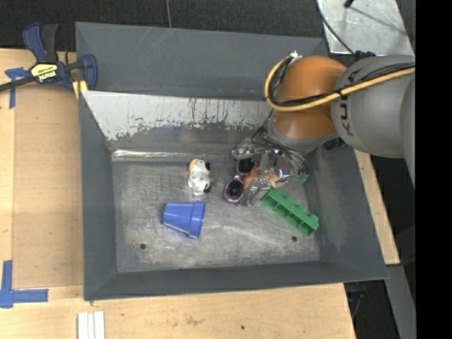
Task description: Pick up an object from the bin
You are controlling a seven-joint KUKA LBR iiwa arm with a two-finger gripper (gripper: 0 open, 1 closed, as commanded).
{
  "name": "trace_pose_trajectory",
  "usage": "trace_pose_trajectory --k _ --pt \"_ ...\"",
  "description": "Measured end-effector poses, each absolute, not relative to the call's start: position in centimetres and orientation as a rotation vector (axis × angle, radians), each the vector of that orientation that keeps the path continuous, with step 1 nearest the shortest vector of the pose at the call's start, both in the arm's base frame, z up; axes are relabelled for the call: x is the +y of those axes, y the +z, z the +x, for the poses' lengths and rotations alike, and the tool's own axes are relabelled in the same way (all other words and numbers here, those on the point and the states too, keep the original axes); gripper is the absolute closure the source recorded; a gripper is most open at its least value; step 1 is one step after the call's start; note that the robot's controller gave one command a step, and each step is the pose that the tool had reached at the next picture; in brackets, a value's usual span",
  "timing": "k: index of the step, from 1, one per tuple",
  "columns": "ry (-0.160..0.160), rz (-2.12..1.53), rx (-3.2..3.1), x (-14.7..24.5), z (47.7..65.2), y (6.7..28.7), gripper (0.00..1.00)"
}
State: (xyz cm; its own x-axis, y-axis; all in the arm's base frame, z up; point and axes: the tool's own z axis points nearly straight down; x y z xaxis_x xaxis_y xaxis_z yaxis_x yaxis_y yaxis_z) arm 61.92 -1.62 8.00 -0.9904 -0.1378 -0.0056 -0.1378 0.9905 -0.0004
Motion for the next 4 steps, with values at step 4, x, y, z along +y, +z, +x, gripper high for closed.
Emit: trace_pose_trajectory --k 4 --pt "0.001 -0.372 3.117 0.25 61.24 8.48 1.0"
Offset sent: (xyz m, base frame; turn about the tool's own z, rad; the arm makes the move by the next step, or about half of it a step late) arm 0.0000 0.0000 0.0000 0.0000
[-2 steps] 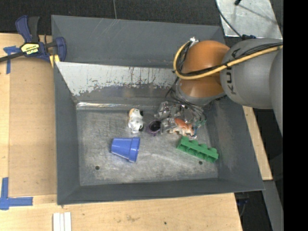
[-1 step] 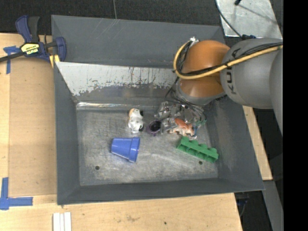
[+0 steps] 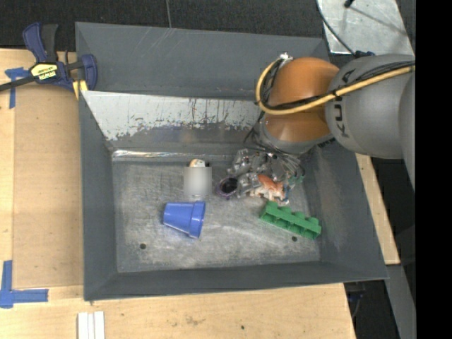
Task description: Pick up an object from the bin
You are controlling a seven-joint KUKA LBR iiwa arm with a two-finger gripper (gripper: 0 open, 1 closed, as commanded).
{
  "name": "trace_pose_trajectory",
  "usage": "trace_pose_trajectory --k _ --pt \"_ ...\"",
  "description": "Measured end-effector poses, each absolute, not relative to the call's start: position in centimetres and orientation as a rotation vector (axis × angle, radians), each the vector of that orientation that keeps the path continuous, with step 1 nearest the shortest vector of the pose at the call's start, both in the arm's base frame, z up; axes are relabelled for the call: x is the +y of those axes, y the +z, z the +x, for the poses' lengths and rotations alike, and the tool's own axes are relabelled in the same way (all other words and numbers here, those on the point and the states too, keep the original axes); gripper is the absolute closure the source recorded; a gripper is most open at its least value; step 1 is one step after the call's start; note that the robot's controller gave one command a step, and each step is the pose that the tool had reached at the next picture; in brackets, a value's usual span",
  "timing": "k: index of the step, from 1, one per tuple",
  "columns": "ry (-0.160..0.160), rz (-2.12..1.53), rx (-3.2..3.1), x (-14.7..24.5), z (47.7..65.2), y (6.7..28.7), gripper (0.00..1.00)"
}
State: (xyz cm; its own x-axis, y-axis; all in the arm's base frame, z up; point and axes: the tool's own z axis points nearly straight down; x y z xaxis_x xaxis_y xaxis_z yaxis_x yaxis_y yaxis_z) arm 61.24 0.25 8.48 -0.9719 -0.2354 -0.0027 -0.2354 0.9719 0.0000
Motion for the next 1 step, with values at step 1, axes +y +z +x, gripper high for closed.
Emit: trace_pose_trajectory --k 1 --pt "0.0 -0.371 3.116 0.24 61.32 9.48 1.0"
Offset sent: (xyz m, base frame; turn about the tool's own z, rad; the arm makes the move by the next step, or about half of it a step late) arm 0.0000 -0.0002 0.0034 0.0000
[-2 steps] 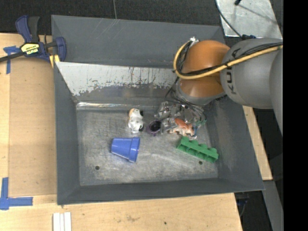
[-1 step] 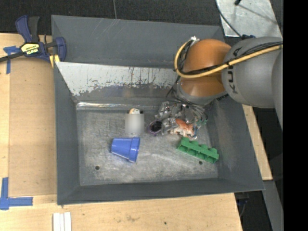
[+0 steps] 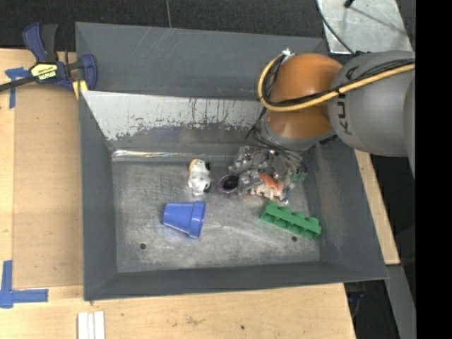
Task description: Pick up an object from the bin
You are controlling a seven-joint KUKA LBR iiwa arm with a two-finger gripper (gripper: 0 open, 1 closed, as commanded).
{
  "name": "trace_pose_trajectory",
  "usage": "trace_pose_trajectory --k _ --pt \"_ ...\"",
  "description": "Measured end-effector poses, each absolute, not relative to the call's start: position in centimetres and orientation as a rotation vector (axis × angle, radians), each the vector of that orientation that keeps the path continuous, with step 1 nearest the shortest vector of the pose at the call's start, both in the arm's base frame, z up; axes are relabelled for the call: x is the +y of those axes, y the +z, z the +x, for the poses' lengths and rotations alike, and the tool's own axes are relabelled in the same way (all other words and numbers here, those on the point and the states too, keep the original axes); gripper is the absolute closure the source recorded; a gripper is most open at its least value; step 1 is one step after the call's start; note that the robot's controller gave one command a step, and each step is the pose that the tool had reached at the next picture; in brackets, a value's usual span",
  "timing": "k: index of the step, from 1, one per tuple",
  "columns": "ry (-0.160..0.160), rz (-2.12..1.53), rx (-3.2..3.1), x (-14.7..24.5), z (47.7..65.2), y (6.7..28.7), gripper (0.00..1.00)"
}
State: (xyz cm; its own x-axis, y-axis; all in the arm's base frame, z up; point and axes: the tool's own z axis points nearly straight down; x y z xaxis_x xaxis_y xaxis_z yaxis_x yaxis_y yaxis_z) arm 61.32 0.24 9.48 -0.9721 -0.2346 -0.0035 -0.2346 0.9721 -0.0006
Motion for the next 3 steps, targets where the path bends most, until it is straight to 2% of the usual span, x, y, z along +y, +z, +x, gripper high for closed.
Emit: trace_pose_trajectory --k 2,3 --pt "0.0 -0.37 3.119 0.2 61.3 10.7 1.0" --pt "0.0 -0.368 3.12 0.2 61.3 12.1 1.0"
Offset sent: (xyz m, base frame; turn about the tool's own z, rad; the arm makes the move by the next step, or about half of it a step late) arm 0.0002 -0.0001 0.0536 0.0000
